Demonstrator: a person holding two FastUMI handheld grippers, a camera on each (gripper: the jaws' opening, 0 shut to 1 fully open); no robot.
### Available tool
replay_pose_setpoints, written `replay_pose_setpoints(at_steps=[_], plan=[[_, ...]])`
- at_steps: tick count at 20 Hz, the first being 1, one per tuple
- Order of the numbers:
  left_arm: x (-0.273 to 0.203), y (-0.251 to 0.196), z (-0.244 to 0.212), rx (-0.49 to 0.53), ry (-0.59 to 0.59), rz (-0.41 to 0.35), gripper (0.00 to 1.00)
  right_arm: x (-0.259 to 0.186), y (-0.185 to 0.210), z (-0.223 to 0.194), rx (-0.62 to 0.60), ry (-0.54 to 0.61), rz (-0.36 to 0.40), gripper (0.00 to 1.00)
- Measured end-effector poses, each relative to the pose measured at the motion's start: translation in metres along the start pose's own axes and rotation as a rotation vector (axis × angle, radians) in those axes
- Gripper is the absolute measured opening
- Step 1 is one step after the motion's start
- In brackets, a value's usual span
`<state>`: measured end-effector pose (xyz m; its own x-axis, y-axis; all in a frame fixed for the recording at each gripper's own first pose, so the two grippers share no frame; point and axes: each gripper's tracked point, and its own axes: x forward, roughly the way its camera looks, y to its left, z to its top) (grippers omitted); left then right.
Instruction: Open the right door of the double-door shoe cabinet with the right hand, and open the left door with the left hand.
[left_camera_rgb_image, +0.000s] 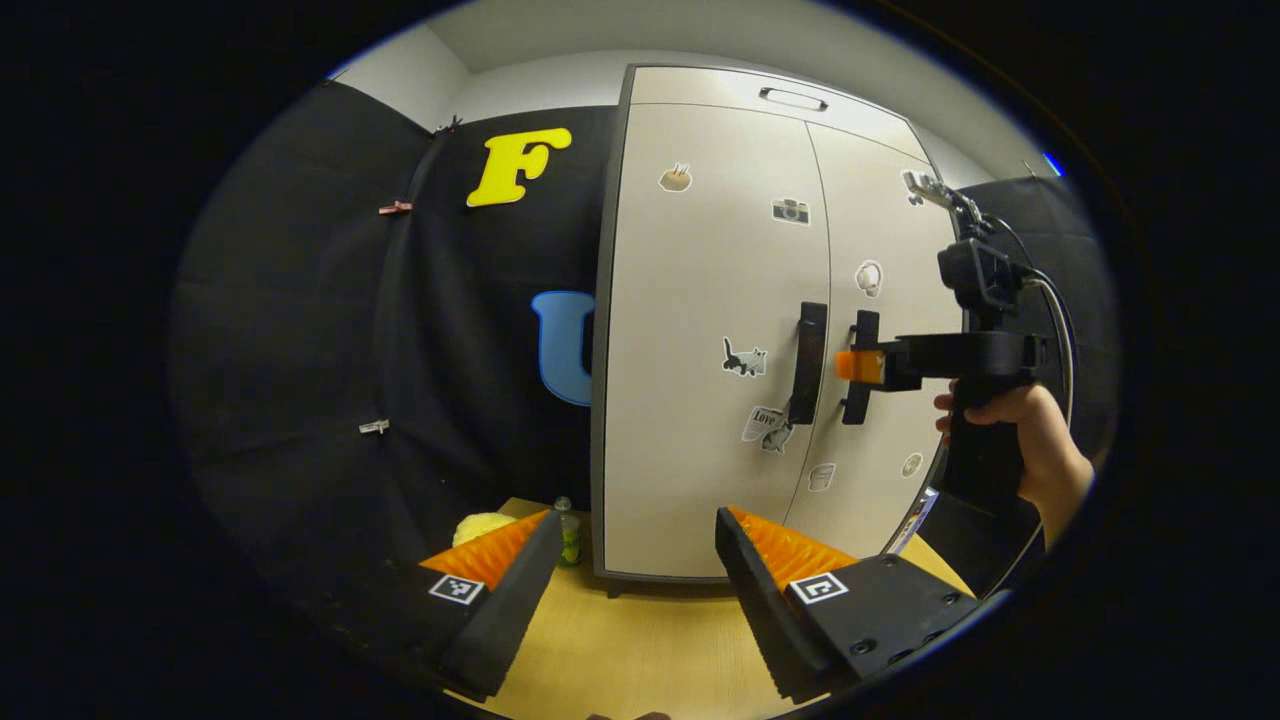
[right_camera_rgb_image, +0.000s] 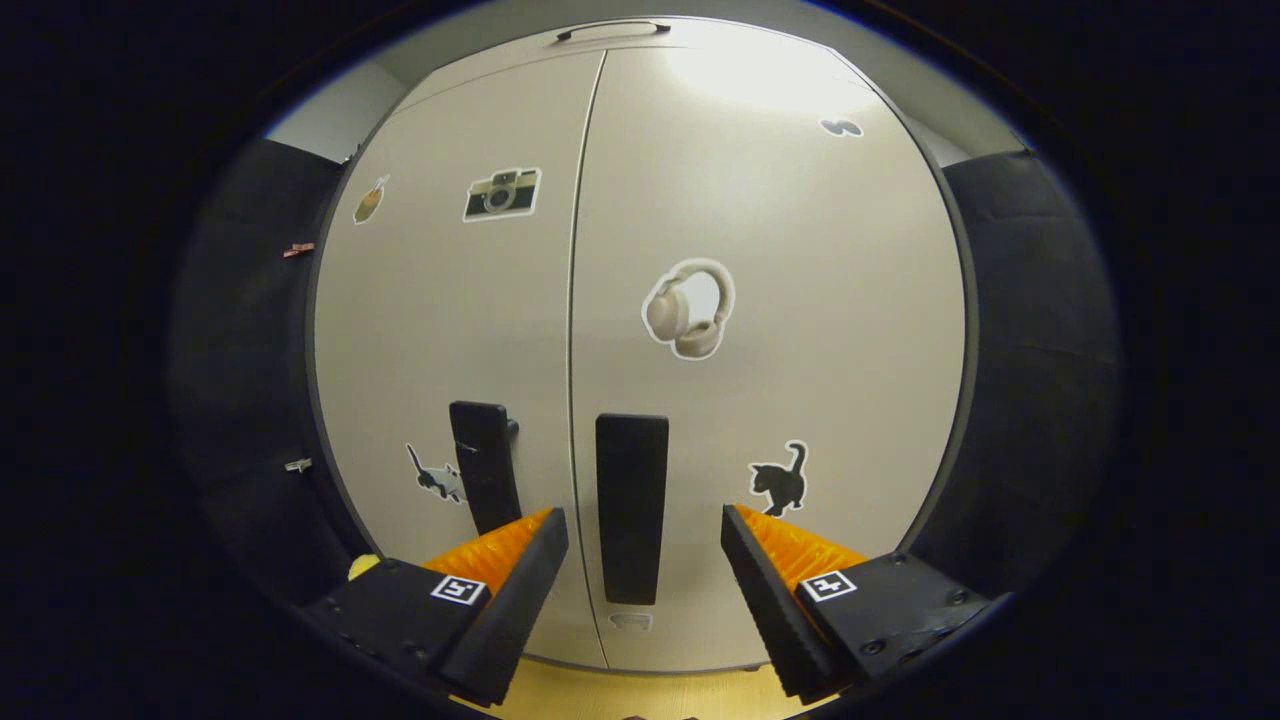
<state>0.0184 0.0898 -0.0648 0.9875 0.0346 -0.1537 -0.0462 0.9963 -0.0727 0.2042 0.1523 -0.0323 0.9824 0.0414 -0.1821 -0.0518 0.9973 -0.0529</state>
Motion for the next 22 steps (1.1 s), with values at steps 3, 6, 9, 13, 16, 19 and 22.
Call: replay_pose_setpoints(at_steps=[3, 6, 9, 13, 16, 19, 22], plan=[[-0.003, 0.005, -0.002, 0.003, 0.003, 0.019, 0.95, 0.011, -0.003, -0.005, 0.003, 0.013, -0.009, 0.98], [-0.006, 0.011, -0.004, 0.002, 0.002, 0.042, 0.95, 0.012, -0.004, 0.0, 0.028, -0.003, -0.026, 0.92], [-0.011, 0.013, -0.007, -0.024, 0.008, 0.045, 0.95, 0.015, -0.004, 0.001, 0.059, 0.0, -0.041, 0.61], [-0.018, 0.015, -0.008, -0.033, 0.001, 0.044, 0.95, 0.013, 0.003, -0.005, 0.065, 0.022, -0.017, 0.46], [-0.028, 0.013, -0.007, -0.029, -0.011, 0.026, 0.95, 0.014, 0.003, -0.004, 0.061, 0.015, -0.013, 0.34], [-0.042, 0.016, -0.005, -0.031, -0.028, 0.025, 0.95, 0.013, 0.002, -0.004, 0.06, 0.001, -0.014, 0.28], [-0.057, 0.016, -0.007, -0.038, -0.032, 0.007, 0.95, 0.015, 0.003, -0.004, 0.05, 0.0, -0.02, 0.17]])
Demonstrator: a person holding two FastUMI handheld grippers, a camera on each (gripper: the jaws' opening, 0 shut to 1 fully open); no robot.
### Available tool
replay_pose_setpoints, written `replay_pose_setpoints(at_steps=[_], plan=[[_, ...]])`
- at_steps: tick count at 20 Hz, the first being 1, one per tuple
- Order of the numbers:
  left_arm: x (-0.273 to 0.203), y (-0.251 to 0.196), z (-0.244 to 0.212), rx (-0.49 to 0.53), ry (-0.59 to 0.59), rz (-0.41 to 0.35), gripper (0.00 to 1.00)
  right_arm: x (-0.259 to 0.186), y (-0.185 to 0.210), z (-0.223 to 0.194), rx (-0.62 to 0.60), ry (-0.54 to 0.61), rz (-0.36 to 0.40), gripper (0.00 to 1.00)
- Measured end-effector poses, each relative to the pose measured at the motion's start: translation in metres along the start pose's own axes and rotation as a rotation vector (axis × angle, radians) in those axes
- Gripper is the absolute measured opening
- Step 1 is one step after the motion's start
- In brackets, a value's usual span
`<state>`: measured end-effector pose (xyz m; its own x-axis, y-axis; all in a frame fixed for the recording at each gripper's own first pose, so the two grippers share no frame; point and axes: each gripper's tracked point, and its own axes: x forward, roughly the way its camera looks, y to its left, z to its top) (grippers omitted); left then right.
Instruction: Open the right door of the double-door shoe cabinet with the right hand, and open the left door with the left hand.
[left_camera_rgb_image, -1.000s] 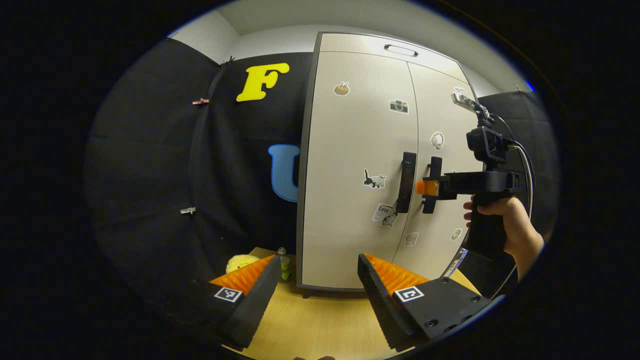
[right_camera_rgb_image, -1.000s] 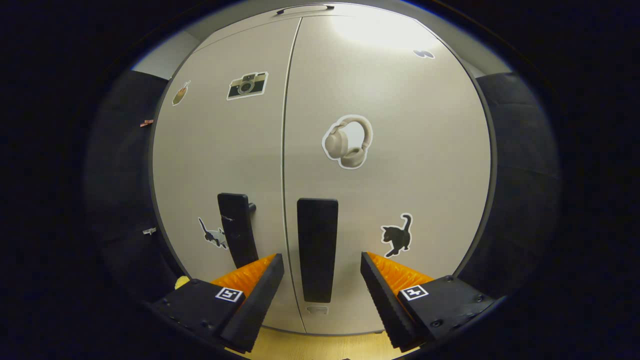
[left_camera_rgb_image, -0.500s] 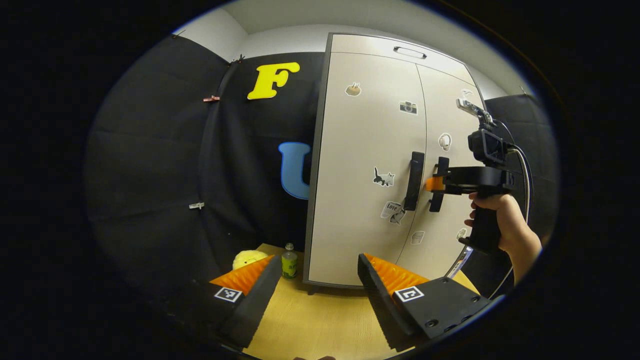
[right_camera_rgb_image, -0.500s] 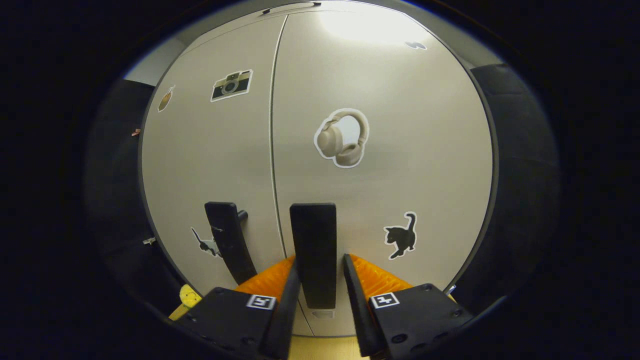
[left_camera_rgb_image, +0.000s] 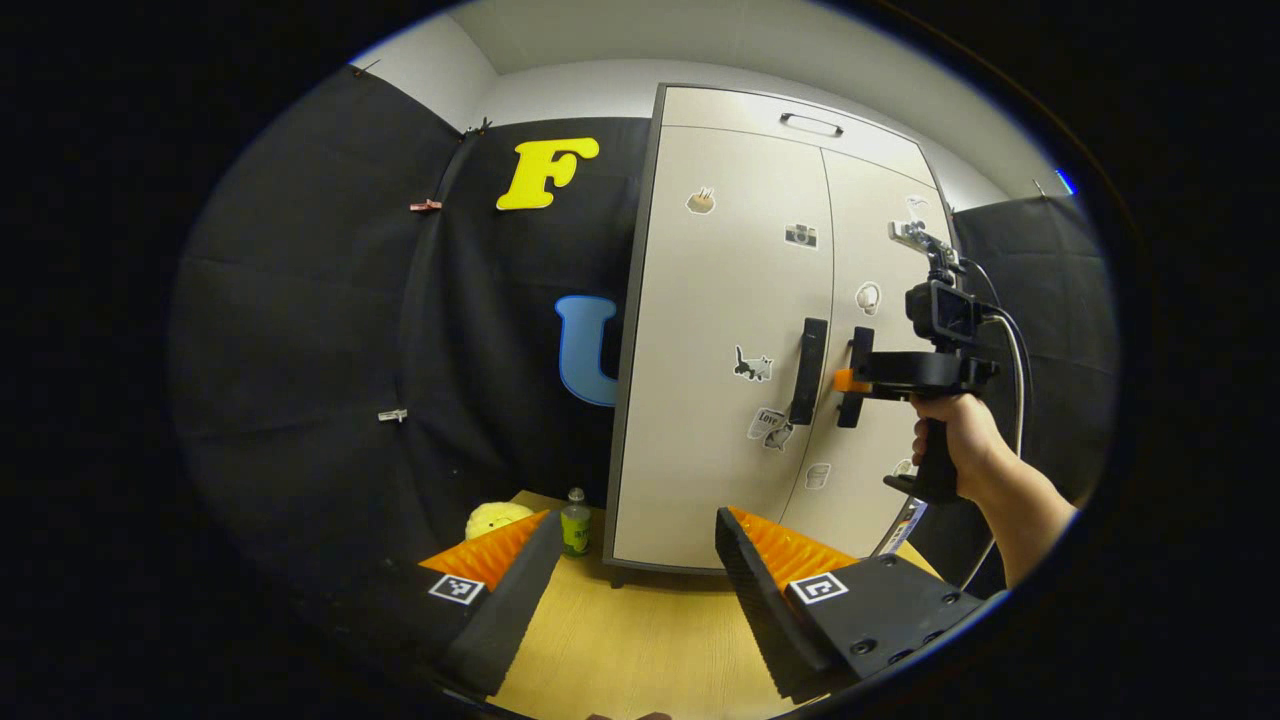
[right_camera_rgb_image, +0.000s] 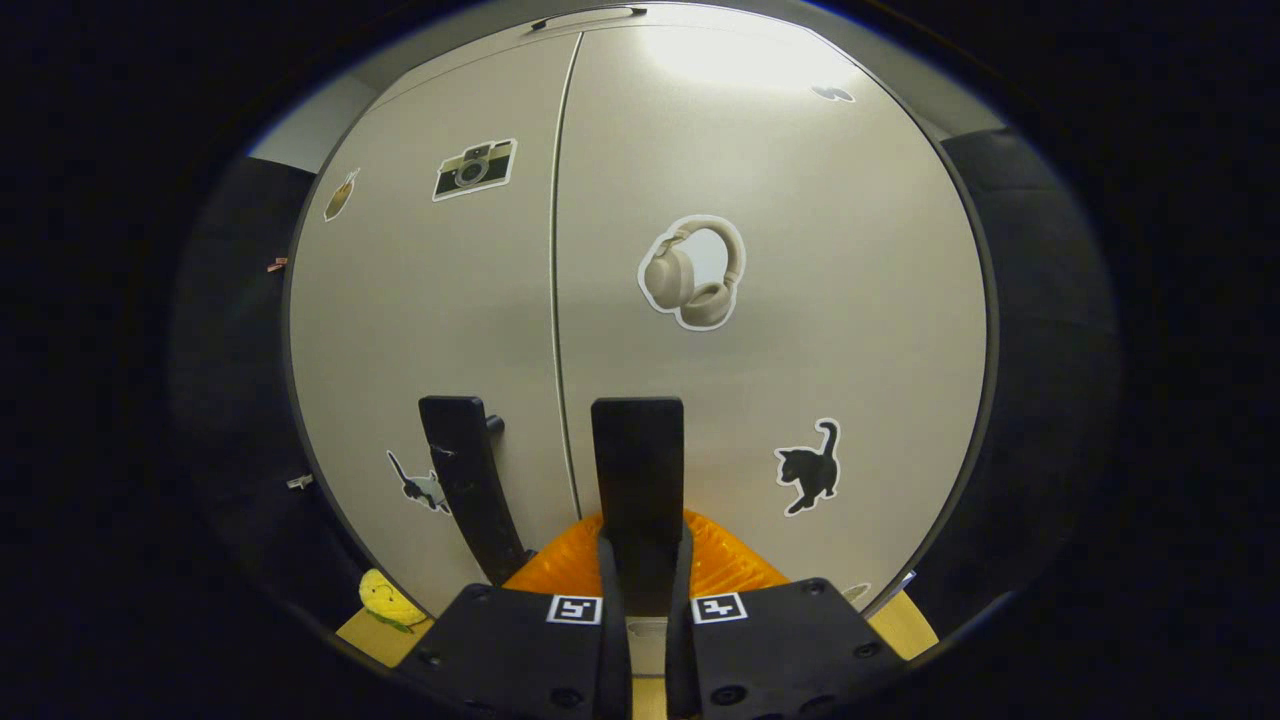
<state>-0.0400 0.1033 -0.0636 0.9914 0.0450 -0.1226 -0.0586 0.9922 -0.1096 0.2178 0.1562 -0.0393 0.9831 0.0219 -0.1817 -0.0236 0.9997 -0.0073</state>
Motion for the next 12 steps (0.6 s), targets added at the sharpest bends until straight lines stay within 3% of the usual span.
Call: replay_pose_setpoints(at_steps=[1, 6, 12], plan=[[-0.005, 0.0, 0.001, 0.001, -0.001, -0.011, 0.95, -0.003, -0.001, 0.0, 0.0, 0.008, 0.0, 0.13], [-0.017, 0.009, 0.006, 0.007, -0.013, -0.05, 0.95, -0.021, -0.003, -0.001, 0.029, 0.009, -0.005, 0.13], [-0.014, 0.004, 0.001, 0.05, 0.02, -0.077, 0.95, -0.067, -0.019, -0.004, 0.038, 0.013, 0.041, 0.13]])
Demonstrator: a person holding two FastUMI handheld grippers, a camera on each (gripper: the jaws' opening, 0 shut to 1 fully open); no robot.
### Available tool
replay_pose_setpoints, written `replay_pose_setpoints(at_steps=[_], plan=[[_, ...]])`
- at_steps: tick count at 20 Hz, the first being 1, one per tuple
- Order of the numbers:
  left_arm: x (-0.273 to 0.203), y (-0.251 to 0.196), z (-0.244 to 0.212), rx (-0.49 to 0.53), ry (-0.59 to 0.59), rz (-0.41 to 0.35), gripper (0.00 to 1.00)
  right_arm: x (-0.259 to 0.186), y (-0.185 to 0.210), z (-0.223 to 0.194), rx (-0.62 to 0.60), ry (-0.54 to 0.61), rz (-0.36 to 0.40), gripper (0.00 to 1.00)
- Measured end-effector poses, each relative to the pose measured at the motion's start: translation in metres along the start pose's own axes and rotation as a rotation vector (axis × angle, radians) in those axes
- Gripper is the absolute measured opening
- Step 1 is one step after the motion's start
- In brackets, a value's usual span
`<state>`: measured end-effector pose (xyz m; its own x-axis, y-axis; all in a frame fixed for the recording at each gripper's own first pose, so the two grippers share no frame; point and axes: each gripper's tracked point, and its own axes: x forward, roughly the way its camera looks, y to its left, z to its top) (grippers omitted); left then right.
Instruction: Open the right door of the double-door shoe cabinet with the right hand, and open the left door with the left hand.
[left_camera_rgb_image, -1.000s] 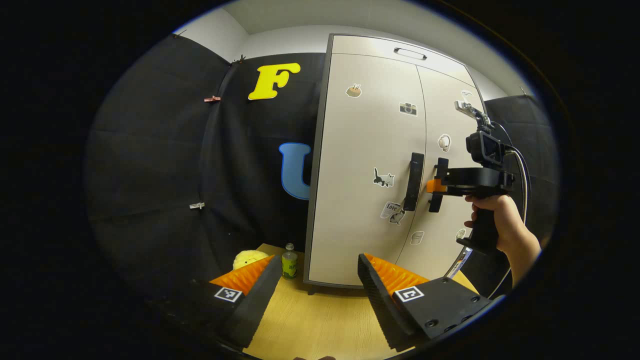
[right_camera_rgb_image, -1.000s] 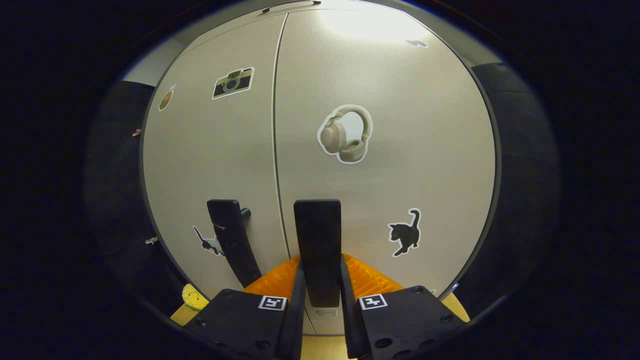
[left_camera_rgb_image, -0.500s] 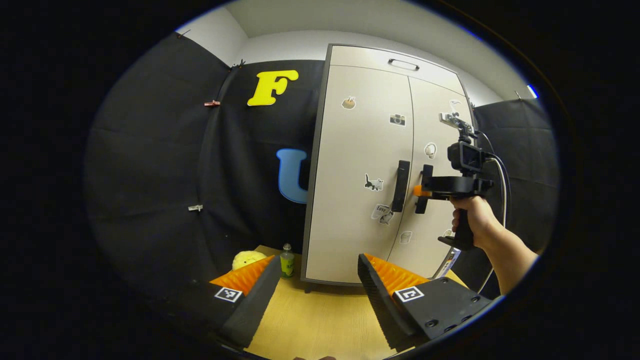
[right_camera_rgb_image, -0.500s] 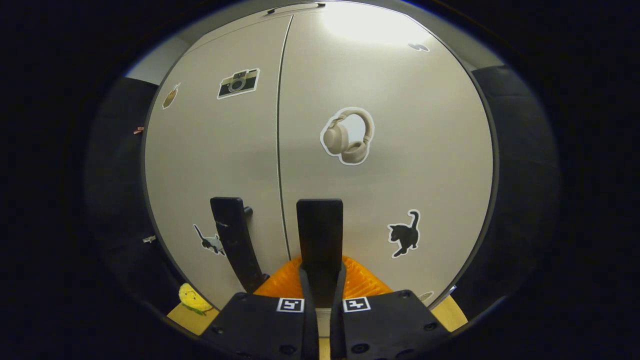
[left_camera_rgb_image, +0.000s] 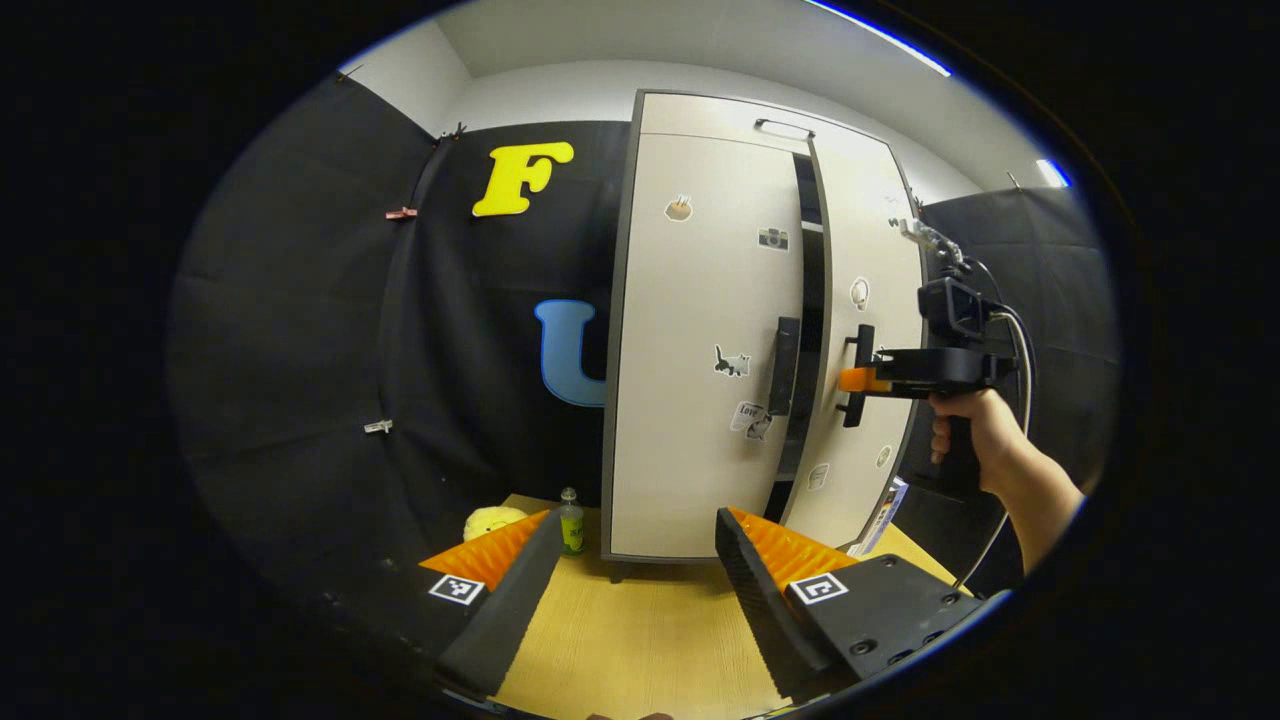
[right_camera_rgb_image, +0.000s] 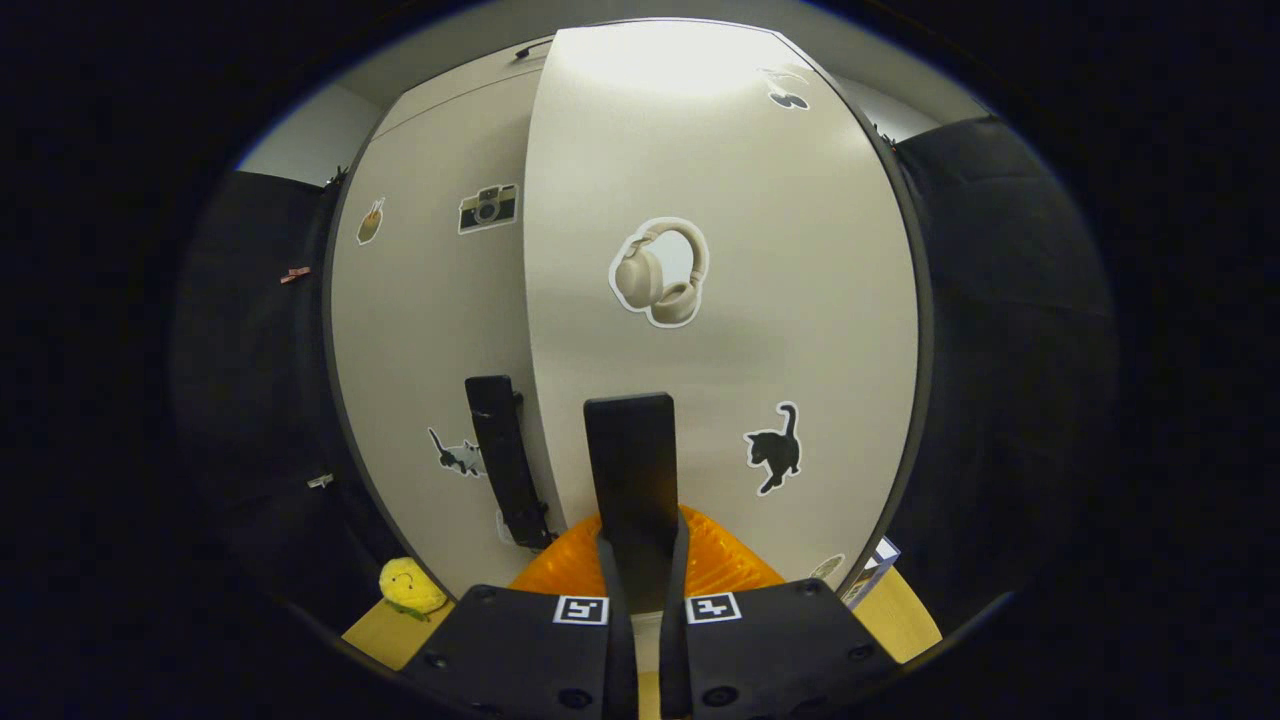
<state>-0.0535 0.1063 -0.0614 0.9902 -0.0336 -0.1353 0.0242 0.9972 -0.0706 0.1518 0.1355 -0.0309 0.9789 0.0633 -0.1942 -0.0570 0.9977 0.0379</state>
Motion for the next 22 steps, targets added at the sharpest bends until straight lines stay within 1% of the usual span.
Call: replay_pose_setpoints(at_steps=[3, 5, 7, 10, 12, 16, 19, 22], plan=[[0.003, -0.015, -0.001, -0.008, 0.015, 0.01, 0.95, -0.02, -0.012, 0.0, -0.003, -0.013, 0.032, 0.13], [-0.002, -0.034, -0.001, -0.016, 0.013, 0.018, 0.95, -0.034, -0.02, -0.002, -0.004, -0.013, 0.065, 0.13], [-0.007, -0.053, -0.003, -0.017, 0.013, 0.039, 0.95, -0.047, -0.029, -0.003, -0.016, -0.013, 0.097, 0.13], [-0.02, -0.084, -0.012, -0.019, 0.019, 0.069, 0.95, -0.065, -0.042, 0.002, -0.018, -0.026, 0.128, 0.13], [-0.03, -0.102, -0.016, -0.011, 0.021, 0.094, 0.95, -0.075, -0.053, 0.003, -0.042, -0.02, 0.144, 0.13], [-0.049, -0.138, -0.028, -0.014, 0.02, 0.129, 0.95, -0.099, -0.078, 0.001, -0.08, -0.024, 0.155, 0.12], [-0.061, -0.159, -0.033, -0.034, 0.015, 0.148, 0.95, -0.113, -0.098, 0.002, -0.074, -0.025, 0.162, 0.12], [-0.068, -0.176, -0.034, -0.043, 0.003, 0.155, 0.95, -0.124, -0.124, 0.005, -0.087, -0.038, 0.137, 0.12]])
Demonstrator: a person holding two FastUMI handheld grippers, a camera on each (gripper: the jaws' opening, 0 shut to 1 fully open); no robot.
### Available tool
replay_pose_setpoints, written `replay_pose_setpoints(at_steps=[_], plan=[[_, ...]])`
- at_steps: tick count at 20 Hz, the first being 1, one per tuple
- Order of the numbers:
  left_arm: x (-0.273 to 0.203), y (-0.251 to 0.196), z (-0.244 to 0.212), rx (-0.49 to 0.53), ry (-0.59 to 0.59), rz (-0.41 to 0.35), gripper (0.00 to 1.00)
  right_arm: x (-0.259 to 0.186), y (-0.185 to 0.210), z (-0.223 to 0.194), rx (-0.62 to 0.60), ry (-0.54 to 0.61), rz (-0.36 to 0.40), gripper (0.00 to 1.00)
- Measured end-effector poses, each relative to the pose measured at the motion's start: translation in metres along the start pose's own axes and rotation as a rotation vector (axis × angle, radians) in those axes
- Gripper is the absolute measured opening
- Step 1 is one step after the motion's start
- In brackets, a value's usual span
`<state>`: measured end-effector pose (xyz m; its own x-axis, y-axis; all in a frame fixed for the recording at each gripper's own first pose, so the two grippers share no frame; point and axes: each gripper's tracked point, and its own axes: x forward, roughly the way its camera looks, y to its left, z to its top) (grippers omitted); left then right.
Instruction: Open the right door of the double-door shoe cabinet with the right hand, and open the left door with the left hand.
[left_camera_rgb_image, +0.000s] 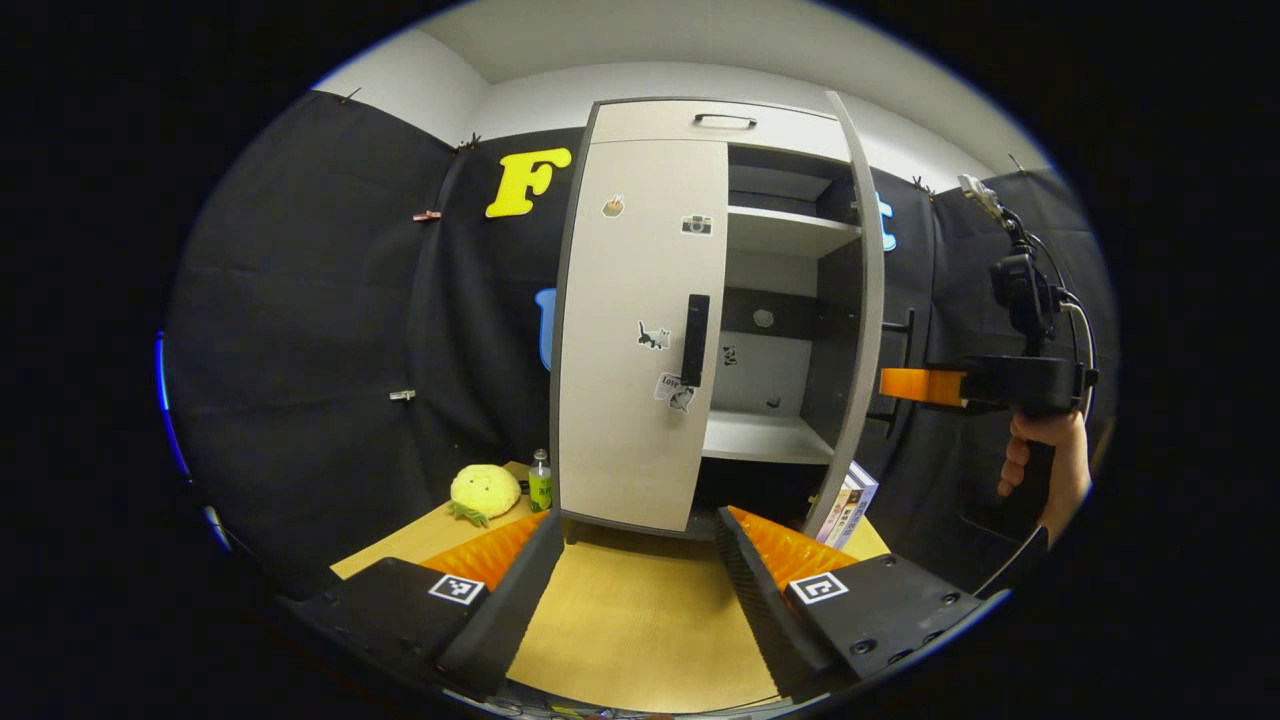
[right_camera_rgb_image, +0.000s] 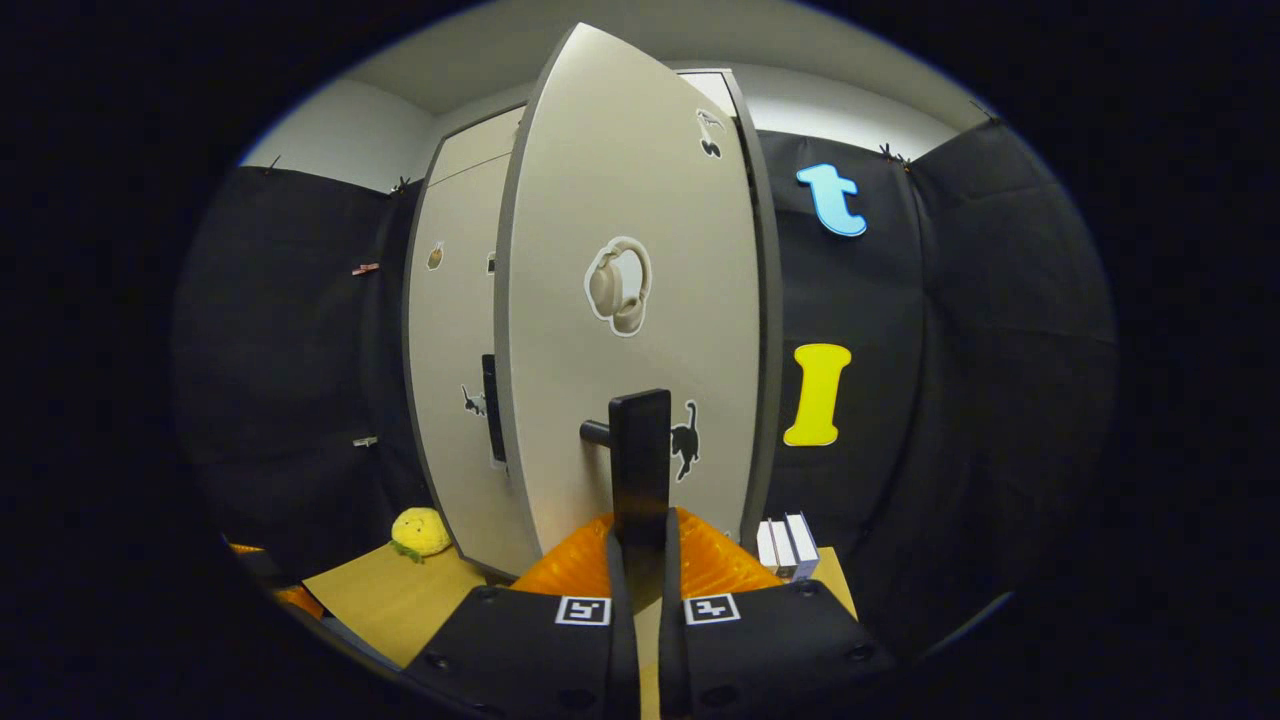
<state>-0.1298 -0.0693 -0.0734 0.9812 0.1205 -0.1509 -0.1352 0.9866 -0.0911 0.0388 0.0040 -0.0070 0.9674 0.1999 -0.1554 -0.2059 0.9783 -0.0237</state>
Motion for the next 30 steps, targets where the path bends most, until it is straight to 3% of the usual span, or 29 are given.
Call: replay_pose_setpoints(at_steps=[3, 6, 7, 8, 9, 13, 20, 27, 29, 30], plan=[[-0.006, -0.012, 0.0, 0.006, -0.008, 0.003, 0.95, -0.014, -0.035, 0.001, 0.0, -0.008, -0.061, 0.12], [-0.01, -0.024, -0.001, 0.009, -0.009, -0.012, 0.95, -0.024, -0.09, -0.002, -0.031, -0.022, -0.171, 0.1], [-0.01, -0.027, -0.001, 0.013, -0.008, -0.016, 0.95, -0.025, -0.1, -0.001, -0.016, -0.02, -0.157, 0.1], [-0.01, -0.029, -0.002, 0.016, -0.004, -0.022, 0.95, -0.028, -0.087, -0.004, 0.045, 0.001, -0.083, 0.06], [-0.01, -0.031, -0.003, 0.02, 0.001, -0.027, 0.95, -0.03, -0.078, -0.009, 0.083, 0.024, -0.061, 0.08], [-0.007, -0.037, -0.001, 0.011, 0.007, -0.047, 0.95, -0.034, -0.087, -0.009, -0.055, -0.008, -0.13, 0.09], [0.024, -0.014, 0.007, 0.021, 0.018, -0.083, 0.95, -0.067, -0.073, -0.01, -0.019, 0.01, -0.164, 0.08], [0.089, 0.032, 0.032, 0.038, 0.009, -0.139, 0.95, -0.079, -0.004, -0.005, -0.001, -0.011, -0.186, 0.08], [0.107, 0.043, 0.038, 0.041, 0.003, -0.16, 0.95, -0.074, 0.02, -0.005, 0.031, -0.016, -0.19, 0.18], [0.116, 0.048, 0.042, 0.04, 0.0, -0.176, 0.95, -0.069, 0.033, -0.005, 0.039, -0.019, -0.189, 0.28]])
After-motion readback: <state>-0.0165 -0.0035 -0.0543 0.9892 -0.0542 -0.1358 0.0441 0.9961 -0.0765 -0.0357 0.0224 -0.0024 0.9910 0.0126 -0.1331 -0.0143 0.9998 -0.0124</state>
